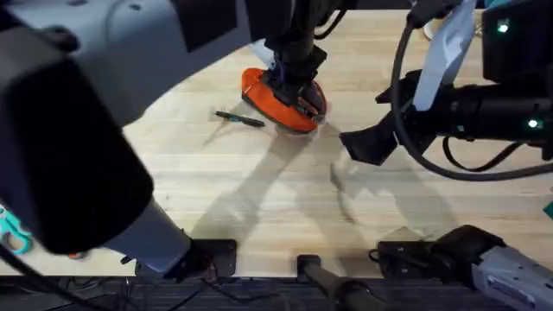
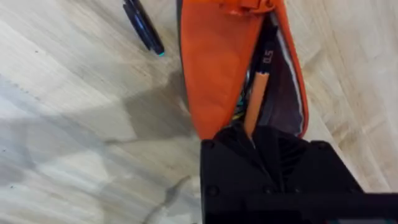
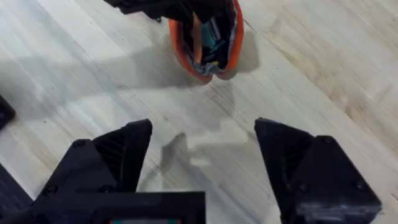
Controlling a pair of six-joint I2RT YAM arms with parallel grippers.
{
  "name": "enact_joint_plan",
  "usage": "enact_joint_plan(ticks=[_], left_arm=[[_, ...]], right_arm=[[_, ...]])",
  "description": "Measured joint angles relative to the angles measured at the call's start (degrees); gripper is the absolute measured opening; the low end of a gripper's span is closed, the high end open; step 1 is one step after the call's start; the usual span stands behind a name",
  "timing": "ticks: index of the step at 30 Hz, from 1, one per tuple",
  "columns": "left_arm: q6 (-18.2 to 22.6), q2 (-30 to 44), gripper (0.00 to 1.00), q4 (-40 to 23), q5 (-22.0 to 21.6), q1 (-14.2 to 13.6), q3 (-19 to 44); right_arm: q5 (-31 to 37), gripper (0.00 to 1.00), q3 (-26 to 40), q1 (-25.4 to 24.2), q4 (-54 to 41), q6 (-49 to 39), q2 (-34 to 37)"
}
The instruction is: Unzip the bag, pick up the pens from the table one at a time and place them inside, then zip the bag closed.
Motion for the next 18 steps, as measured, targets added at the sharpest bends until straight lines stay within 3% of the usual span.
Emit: enact_joint_plan(ticks=[18], left_arm=[[-1.15, 1.13, 0.039, 1.56, -0.93, 0.0, 0.04]], right_arm=[[0.0, 0.998, 0.0, 0.0, 0.02, 0.0, 0.0]])
